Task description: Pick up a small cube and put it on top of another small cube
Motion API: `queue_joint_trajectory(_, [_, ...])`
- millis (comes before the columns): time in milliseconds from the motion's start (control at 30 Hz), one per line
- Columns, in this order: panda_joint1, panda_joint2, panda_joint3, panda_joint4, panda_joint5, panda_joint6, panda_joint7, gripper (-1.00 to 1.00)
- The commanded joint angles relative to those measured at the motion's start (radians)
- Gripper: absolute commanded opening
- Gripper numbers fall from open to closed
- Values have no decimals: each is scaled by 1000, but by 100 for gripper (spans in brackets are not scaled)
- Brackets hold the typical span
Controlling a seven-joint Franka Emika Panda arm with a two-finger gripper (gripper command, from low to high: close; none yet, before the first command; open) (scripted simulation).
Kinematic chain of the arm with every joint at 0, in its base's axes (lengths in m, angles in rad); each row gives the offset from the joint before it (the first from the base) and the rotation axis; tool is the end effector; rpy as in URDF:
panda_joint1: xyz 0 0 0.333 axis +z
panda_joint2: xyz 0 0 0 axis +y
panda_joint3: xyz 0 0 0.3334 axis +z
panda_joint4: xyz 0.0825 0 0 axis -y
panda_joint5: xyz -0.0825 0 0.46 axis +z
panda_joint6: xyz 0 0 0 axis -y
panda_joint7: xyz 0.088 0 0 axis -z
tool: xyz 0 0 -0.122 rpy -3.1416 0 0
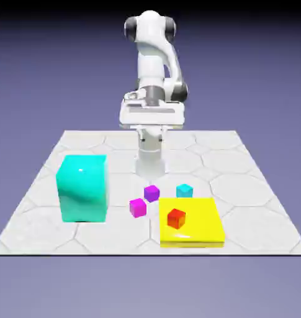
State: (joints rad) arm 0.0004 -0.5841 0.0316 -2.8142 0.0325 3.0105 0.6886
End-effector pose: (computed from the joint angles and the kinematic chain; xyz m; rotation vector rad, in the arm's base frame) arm 0.4473 0.0111 0.4152 -2.5265 0.9010 -1.0332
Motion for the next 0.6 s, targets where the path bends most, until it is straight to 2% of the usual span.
queue_joint_trajectory(0, [-10,-12,26,-3,27,-22,-44,0])
queue_joint_trajectory(567, [-173,-211,472,-62,485,-396,-783,0])
